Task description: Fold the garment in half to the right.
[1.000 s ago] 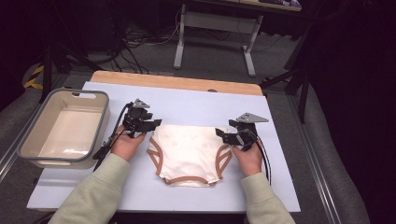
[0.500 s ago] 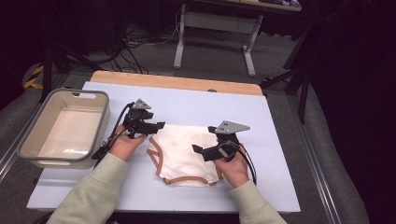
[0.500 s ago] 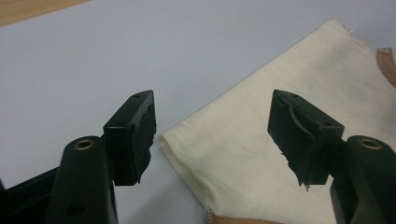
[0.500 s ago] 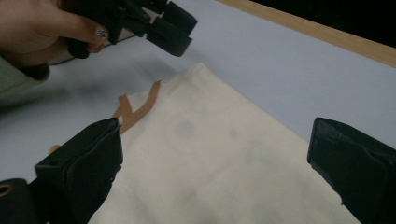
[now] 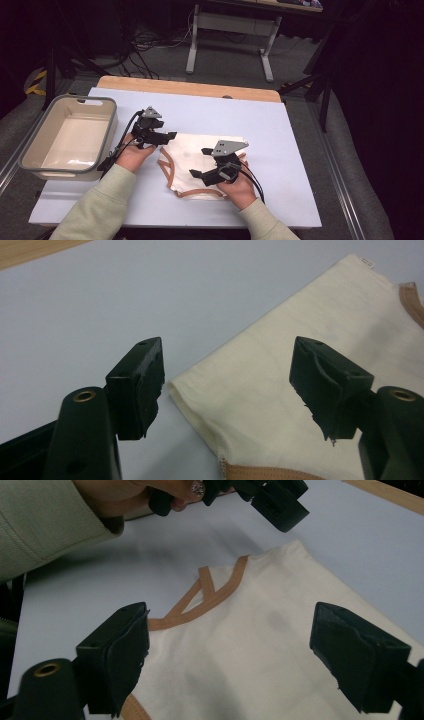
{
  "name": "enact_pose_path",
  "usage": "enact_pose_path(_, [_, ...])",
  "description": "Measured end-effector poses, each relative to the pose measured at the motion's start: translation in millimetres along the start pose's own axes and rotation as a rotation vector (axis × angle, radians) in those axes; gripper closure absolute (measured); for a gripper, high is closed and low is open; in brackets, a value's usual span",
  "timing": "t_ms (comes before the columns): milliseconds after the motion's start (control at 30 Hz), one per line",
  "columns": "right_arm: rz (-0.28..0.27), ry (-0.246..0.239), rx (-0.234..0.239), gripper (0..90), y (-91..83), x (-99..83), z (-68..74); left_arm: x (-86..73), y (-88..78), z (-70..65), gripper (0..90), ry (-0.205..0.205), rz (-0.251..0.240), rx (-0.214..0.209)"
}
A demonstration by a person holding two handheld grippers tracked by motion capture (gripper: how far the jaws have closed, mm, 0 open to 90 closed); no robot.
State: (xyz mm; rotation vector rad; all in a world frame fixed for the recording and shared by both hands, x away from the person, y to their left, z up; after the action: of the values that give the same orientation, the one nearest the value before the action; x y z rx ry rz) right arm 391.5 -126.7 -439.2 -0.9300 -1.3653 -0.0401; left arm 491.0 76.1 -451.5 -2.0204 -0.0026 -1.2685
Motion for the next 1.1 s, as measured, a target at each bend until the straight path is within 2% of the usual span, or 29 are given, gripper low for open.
enact_pose_path(600, [0.042, -0.062, 0.12, 24.5, 18.9, -3.7, 37.8, -1.4, 0.5, 1.2, 31.5, 0.008, 0.011, 0.003])
enact_pose_path(933, [0.114, -0.123, 0.172, 33.4, 36.2, -14.9, 57.3, -5.3, 6.2, 5.7, 31.0, -0.004, 0.035, 0.005])
enact_pose_path(1000, [0.132, -0.135, 0.174, 33.9, 39.9, -17.5, 59.3, -6.6, 7.3, 6.6, 31.1, -0.017, 0.04, 0.003])
enact_pose_path(1100, [0.156, -0.146, 0.182, 34.5, 44.8, -22.0, 63.1, -7.8, 8.6, 8.6, 31.1, -0.017, 0.046, 0.005])
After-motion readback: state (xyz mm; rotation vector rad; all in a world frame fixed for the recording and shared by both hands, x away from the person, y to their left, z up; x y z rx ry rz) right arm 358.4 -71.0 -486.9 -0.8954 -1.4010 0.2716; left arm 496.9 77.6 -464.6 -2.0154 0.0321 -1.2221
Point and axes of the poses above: each handheld gripper's, and its own axes: y roughly forward along the jaws, x roughly out of its top, z roughly to its left, the point moved 5 cm from there along y, roughly forward along the jaws, and after that the axes turned 11 degrees about -x, right-handed, at the moved point
